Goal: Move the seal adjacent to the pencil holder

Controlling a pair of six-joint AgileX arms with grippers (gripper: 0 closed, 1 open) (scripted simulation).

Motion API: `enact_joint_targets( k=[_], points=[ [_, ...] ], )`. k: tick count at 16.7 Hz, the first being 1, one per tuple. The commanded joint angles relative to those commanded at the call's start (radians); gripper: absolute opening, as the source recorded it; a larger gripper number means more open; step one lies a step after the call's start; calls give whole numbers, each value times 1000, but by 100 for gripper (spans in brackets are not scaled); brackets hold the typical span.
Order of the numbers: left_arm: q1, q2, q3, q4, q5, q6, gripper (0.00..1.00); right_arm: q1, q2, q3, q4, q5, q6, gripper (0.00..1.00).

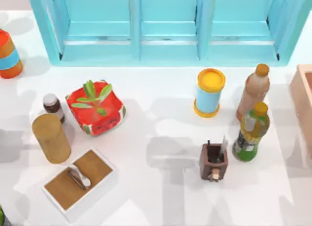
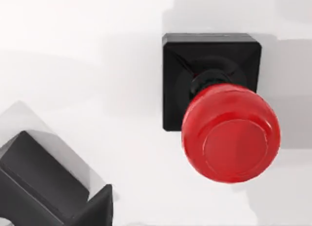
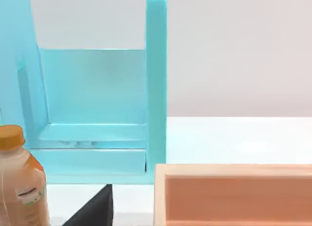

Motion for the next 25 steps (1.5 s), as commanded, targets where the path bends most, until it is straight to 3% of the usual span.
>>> enact_joint_targets(
  k=[7, 12, 25],
  points=[
    [5, 62, -235, 308, 0, 6, 100, 0, 0, 0, 0, 0, 0, 100],
    [6, 72, -260, 335, 0, 7, 100, 0, 0, 0, 0, 0, 0, 100],
    [6, 72, -260, 335, 0, 7, 2, 0, 0, 0, 0, 0, 0, 100]
  ],
)
